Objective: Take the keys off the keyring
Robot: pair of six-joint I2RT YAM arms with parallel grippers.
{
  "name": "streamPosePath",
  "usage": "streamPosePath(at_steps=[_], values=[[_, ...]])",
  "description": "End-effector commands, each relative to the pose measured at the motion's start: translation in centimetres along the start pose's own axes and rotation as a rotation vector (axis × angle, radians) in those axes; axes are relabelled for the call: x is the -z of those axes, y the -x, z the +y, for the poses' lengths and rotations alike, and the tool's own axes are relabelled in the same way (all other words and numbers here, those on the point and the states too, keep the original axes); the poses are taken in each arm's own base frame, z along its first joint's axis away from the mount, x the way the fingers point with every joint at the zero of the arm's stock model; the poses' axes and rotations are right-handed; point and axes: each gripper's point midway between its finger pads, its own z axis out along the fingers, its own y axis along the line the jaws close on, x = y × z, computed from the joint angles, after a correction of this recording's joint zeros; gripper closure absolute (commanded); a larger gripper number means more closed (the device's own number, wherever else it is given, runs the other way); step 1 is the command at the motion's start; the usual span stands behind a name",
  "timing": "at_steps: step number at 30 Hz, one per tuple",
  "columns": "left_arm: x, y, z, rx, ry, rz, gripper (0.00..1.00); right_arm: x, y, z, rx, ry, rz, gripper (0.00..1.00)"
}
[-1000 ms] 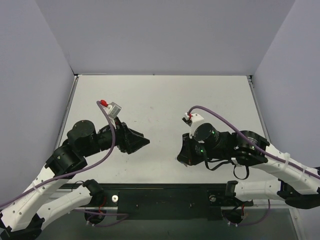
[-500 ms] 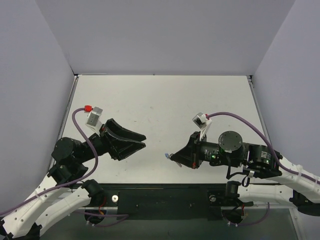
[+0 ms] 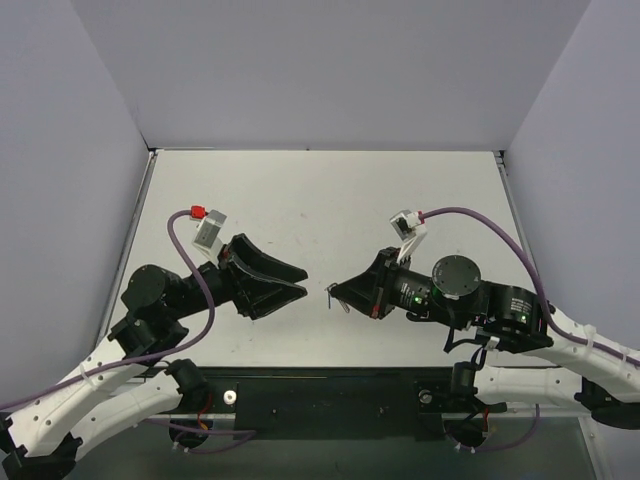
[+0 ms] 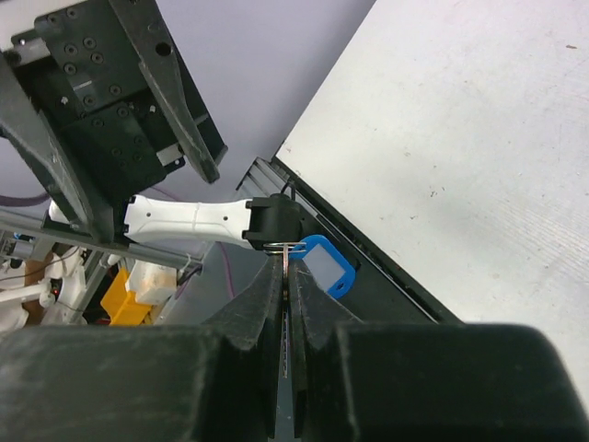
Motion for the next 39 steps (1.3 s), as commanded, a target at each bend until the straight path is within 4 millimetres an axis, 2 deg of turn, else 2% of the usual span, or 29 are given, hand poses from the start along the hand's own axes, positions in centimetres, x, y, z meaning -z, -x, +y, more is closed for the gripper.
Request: streamPosePath(at_steps=[1, 9, 16, 21, 33, 39], values=[[0.0, 0.4, -1.3, -0.092, -0.013, 0.003, 0.38, 0.2, 3.1, 2.6, -0.086, 0.052, -0.087, 1.00], [-1.0, -1.0, -0.1, -0.134, 0.040, 0.040, 0.35, -0.1, 3.2, 3.9, -0.126, 0.078, -0.057, 1.00], [-0.8, -0.1, -0.3, -0.166, 0.059, 0.003, 0.37, -0.3, 2.7, 4.4, -0.135, 0.099, -0.027, 1.00], [-0.8, -0.2, -0.4, -0.173, 0.057, 0.013, 0.38, -0.5, 2.2, 5.0, -0.136, 0.121, 0.004, 1.00], [-0.8, -0.7, -0.3, -0.176, 0.055, 0.036, 0.49, -0.3, 2.4, 5.5, -0.144, 0.144, 0.001, 1.00], [-0.6, -0.6, -0.6, -0.177, 0.051, 0.032, 0.63, -0.3, 2.4, 5.7, -0.144, 0.156, 0.005, 1.00]])
